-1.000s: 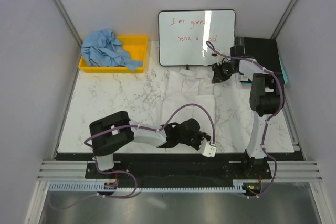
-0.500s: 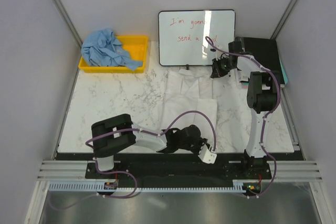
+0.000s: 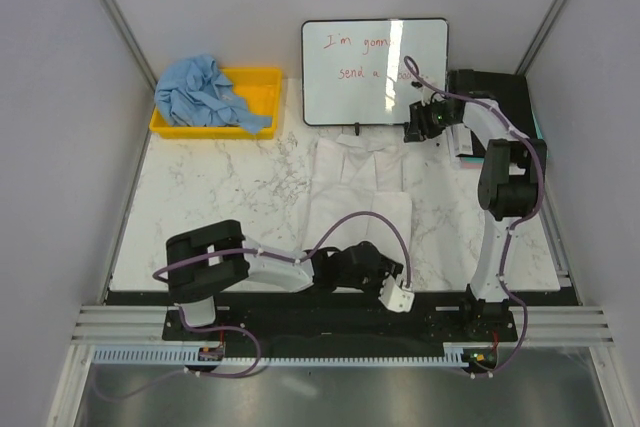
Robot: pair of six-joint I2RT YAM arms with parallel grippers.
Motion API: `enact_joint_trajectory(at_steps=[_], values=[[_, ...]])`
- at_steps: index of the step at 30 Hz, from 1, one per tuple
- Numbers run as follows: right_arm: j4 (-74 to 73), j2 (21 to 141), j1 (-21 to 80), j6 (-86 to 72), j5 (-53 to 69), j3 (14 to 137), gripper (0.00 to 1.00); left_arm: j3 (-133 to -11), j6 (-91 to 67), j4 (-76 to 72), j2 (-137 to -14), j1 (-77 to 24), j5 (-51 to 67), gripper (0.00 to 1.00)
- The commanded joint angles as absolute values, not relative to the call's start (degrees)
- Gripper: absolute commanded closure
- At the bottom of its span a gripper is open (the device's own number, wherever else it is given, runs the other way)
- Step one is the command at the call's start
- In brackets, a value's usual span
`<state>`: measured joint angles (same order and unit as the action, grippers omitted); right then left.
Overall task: Fold and stack the long sleeve shirts
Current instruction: Fold the shirt
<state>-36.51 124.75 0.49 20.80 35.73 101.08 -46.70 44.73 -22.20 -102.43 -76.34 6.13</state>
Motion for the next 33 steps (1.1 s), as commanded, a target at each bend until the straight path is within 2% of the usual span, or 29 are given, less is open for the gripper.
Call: enact_joint_trajectory(at_steps=[1,2,4,5,6,9,14,15,20,23,26,29,33], values=[[-37.00,119.19,-2.72,23.02,40.86,99.85,0.61,-48.95,40.43,-22.86,-94.59,-76.73,3.95,0.33],[-37.52,118.74,-2.81,23.55,41.48,98.89,0.61,-49.22,40.43,-22.24,-93.79,-76.73,4.04,0.23],[-38.41,117.43,-2.64,24.43,44.10,97.83,0.64,-49.83,39.64,-21.01,-92.12,-76.64,3.87,0.22],[-38.23,116.99,-2.46,24.52,44.29,96.60,0.68,-50.62,37.81,-20.40,-90.72,-76.55,3.61,0.22],[-38.41,116.72,-1.50,24.70,43.95,96.07,0.78,-50.89,36.49,-19.35,-89.83,-75.86,3.34,0.22],[-38.23,116.63,1.56,26.53,41.32,94.05,0.92,-51.68,30.08,-16.27,-86.05,-71.57,4.22,0.22],[-35.26,119.96,5.62,25.41,37.89,93.95,0.91,-53.26,16.36,-7.31,-80.60,-58.73,12.73,0.22],[-34.55,120.75,6.67,25.05,36.75,94.30,0.91,-53.00,15.13,-5.55,-78.77,-54.01,14.92,0.22],[-32.79,128.22,8.96,21.72,34.28,99.83,0.89,-44.85,15.81,1.38,-72.70,-42.74,25.65,0.21],[-32.17,130.16,9.49,20.31,32.35,101.95,0.86,-41.58,17.92,3.24,-71.01,-39.65,27.69,0.21],[-31.91,128.59,9.49,20.48,31.82,101.17,0.80,-43.75,17.15,6.04,-73.98,-38.24,22.25,0.22],[-31.73,124.46,9.49,20.13,32.69,99.94,0.72,-47.62,10.13,8.52,-79.34,-34.65,20.48,0.25],[-30.76,120.06,9.75,17.67,34.71,98.88,0.64,-49.57,1.51,13.96,-82.35,-32.96,25.12,0.31]])
